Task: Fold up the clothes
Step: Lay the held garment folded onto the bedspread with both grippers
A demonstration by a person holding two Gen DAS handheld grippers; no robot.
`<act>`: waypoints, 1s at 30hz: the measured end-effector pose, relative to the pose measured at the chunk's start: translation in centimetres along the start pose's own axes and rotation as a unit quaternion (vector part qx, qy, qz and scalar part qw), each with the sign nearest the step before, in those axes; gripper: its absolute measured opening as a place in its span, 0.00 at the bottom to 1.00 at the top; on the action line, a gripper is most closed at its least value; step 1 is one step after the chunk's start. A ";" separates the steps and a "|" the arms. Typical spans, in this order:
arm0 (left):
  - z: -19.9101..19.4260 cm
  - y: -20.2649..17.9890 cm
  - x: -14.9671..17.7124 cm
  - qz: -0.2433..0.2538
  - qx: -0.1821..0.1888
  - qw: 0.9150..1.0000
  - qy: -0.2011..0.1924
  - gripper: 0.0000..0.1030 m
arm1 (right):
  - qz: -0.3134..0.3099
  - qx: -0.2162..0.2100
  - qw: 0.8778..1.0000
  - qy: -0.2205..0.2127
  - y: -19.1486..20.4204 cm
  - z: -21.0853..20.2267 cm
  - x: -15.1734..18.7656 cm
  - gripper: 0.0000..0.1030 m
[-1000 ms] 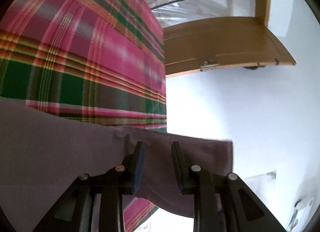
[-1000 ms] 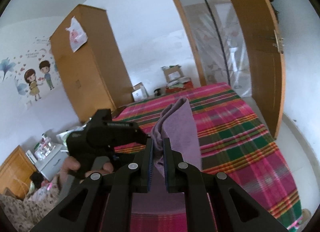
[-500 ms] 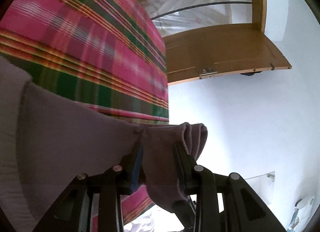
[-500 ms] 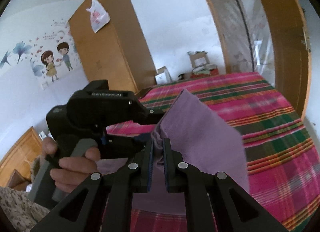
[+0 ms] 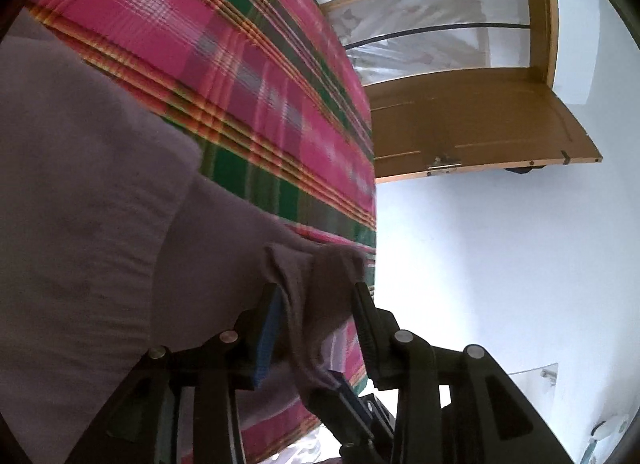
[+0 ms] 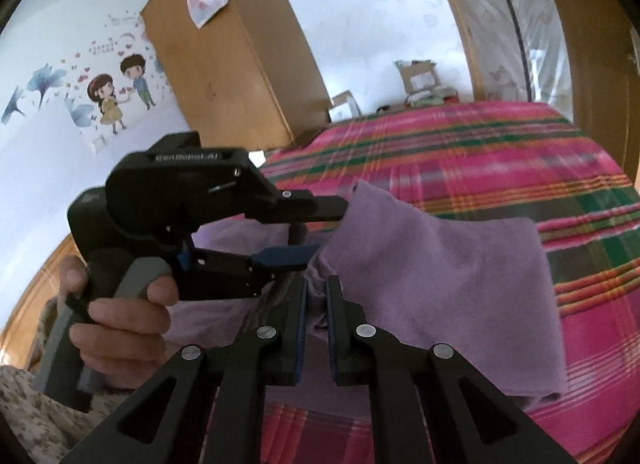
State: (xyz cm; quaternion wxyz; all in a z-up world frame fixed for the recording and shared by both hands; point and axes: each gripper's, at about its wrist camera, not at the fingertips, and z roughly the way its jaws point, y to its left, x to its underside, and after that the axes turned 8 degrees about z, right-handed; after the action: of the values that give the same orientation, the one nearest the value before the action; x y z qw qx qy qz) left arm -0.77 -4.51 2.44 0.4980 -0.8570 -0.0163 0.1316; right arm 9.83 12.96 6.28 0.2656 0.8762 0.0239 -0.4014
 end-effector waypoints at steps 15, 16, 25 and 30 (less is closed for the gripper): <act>-1.3 0.2 0.2 -0.005 -0.023 0.998 -0.060 0.36 | 0.025 -0.006 0.998 0.052 -1.5 3.6 1.6 0.09; -1.4 -0.1 0.2 0.002 -0.027 0.997 -0.068 0.36 | 0.028 -0.007 0.998 0.055 -1.6 3.6 1.7 0.11; 0.0 -1.3 0.0 0.029 -0.045 0.997 -0.054 0.36 | 0.042 -0.046 0.996 0.063 -2.8 1.0 1.5 0.23; 0.9 -1.0 0.3 0.032 -0.045 0.998 -0.026 0.36 | 0.055 -0.018 0.998 0.018 -5.2 -2.6 0.7 0.26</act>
State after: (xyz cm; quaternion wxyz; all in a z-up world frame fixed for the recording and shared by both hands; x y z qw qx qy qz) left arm -0.60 -3.20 2.82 0.4539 -0.8748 -0.0082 0.1690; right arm 10.76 18.53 4.86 0.3027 0.8782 -0.0126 -0.3701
